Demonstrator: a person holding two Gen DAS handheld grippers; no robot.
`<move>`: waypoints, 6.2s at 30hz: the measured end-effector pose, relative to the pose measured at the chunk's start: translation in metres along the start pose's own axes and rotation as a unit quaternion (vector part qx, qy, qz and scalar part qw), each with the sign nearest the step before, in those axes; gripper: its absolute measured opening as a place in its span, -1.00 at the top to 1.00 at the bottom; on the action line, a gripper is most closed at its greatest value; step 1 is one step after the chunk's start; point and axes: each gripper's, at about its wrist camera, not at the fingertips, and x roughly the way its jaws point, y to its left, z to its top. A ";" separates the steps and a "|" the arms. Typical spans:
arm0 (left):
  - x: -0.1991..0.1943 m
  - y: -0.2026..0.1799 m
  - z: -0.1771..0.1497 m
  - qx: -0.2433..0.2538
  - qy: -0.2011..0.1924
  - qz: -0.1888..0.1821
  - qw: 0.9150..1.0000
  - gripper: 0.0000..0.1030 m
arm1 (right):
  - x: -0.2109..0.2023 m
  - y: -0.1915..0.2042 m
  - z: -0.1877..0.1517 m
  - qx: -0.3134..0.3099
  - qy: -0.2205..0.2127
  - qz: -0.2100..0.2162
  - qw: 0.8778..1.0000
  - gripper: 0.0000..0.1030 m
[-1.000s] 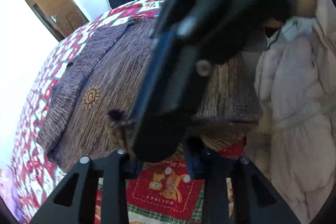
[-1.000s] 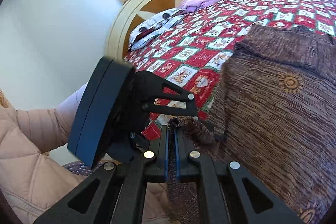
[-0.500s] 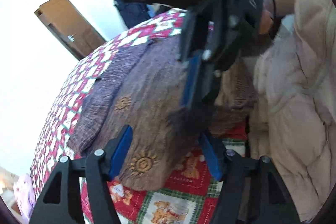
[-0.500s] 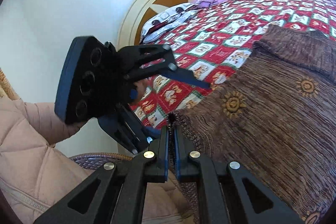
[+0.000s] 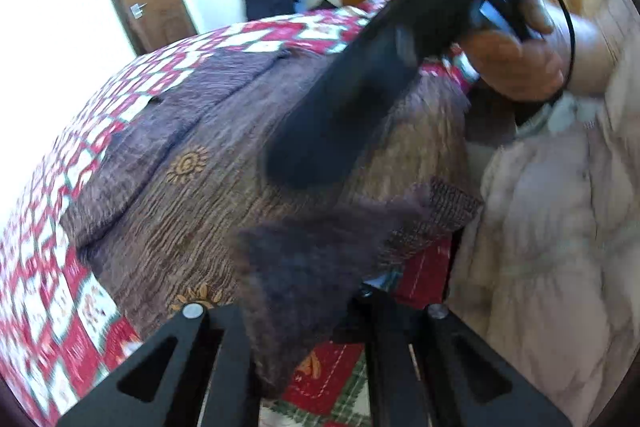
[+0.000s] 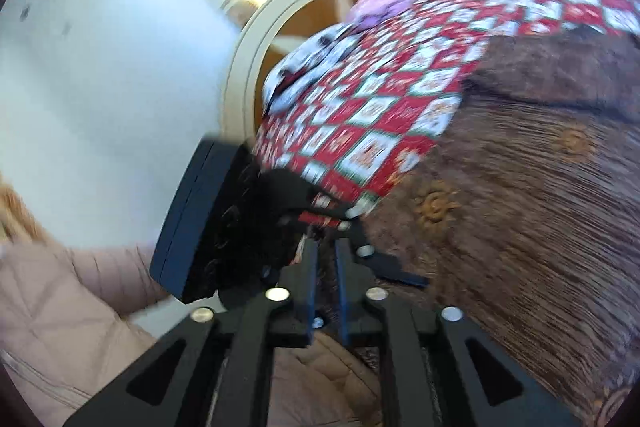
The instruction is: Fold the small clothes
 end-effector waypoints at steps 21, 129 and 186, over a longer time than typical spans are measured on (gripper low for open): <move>-0.014 0.043 -0.019 -0.222 -0.086 0.014 0.971 0.84 | -0.197 -0.064 -0.151 0.237 -0.071 -0.327 0.912 -0.03; 0.052 0.164 -0.055 -0.470 -0.017 0.111 0.876 0.71 | -0.107 -0.146 0.041 -0.145 0.070 -0.471 0.867 0.28; 0.014 0.165 -0.031 -0.477 -0.084 0.106 0.868 0.81 | -0.140 -0.096 0.053 -0.042 -0.078 -0.492 0.866 0.89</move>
